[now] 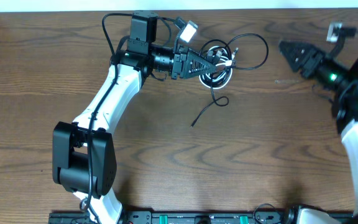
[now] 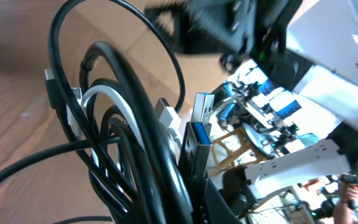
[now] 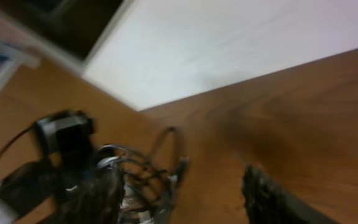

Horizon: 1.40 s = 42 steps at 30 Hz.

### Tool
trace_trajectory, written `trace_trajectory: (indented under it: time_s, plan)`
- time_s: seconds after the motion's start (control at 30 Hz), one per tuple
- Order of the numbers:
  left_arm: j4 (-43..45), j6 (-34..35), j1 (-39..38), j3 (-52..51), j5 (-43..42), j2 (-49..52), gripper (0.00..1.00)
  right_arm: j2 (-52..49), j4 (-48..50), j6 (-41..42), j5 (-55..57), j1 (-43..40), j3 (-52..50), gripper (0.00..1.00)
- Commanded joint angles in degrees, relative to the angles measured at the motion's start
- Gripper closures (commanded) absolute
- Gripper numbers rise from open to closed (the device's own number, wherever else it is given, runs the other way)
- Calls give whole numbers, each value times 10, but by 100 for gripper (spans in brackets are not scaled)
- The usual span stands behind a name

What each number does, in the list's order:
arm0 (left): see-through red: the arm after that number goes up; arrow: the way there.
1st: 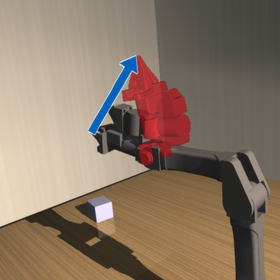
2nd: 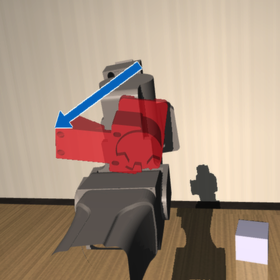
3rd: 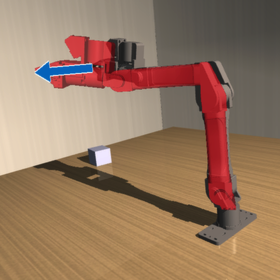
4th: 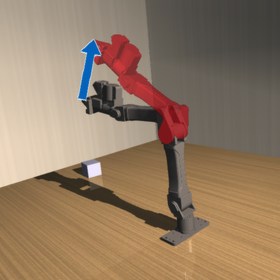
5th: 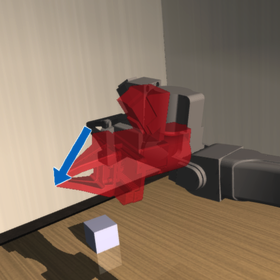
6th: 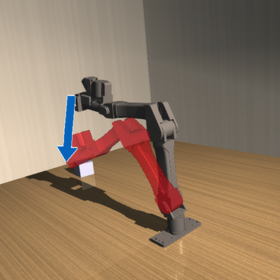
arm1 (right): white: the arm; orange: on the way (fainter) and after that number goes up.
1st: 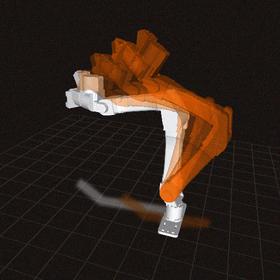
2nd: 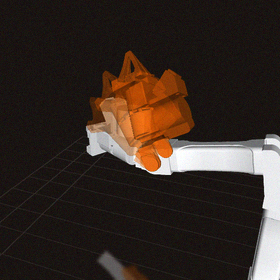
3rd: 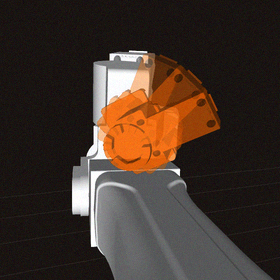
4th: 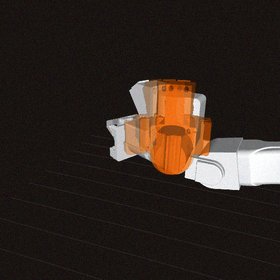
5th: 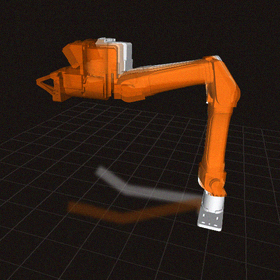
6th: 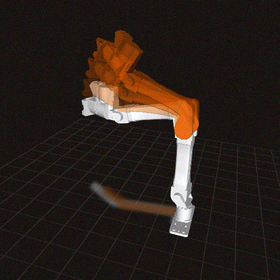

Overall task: Untangle cables
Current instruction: 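Reach the right gripper to the bundle and pinch a black cable strand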

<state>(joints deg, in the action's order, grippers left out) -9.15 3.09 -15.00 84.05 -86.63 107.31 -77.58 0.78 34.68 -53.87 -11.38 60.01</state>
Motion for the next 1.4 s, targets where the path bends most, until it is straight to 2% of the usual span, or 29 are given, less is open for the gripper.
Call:
trace_trajectory:
  time_s: [0.0,0.03,0.13,0.2,0.23,0.3,0.37,0.4,0.43,0.47,0.5,0.6,0.73,1.1,1.2,1.27,1.37]
  plan:
    - [-35,8,3,8,73,-12,93,-49,-22,-15,-117,-3,67,17]
    - [-42,3,3,8,78,-12,93,-57,-15,-15,-113,-3,71,3]
    - [-45,-54,2,8,59,-12,93,-66,-13,17,-90,-10,69,2]
    - [-45,-108,2,8,9,-12,93,-66,-1,-23,-87,-10,68,1]
    - [-45,-130,2,8,-24,-12,93,-66,3,-59,-90,-9,68,4]
    - [-47,-139,2,8,-35,-11,93,-66,-12,-123,-98,-6,68,14]
    - [-47,-147,0,6,-35,-9,93,-67,-45,-144,-97,-5,68,22]
    - [-47,-153,0,5,-35,-9,93,-69,-66,-151,-97,-5,68,30]
    - [-47,-161,-3,2,-35,-9,93,-73,-101,-161,-97,-5,68,54]
    - [-47,-164,-5,0,-35,-9,93,-76,-116,-166,-100,-5,68,63]
    - [-47,-169,-9,-2,-35,-9,93,-78,-128,-172,-104,-5,68,67]
    - [-47,-187,-21,-11,-35,-8,93,-79,-155,-201,-117,-4,68,57]
    - [-47,-200,-40,-28,-35,-8,93,-80,-160,-216,-117,1,68,52]
    - [-48,-200,-57,-36,-35,-8,93,-80,-263,-284,-74,25,68,54]
    - [-52,-200,-57,-36,-35,-8,93,-80,-277,-286,-38,43,68,57]
    - [-59,-200,-57,-36,-35,-8,93,-80,-281,-286,-10,57,68,63]
    - [-75,-200,-57,-36,-35,-8,93,-80,-278,-286,24,76,68,64]
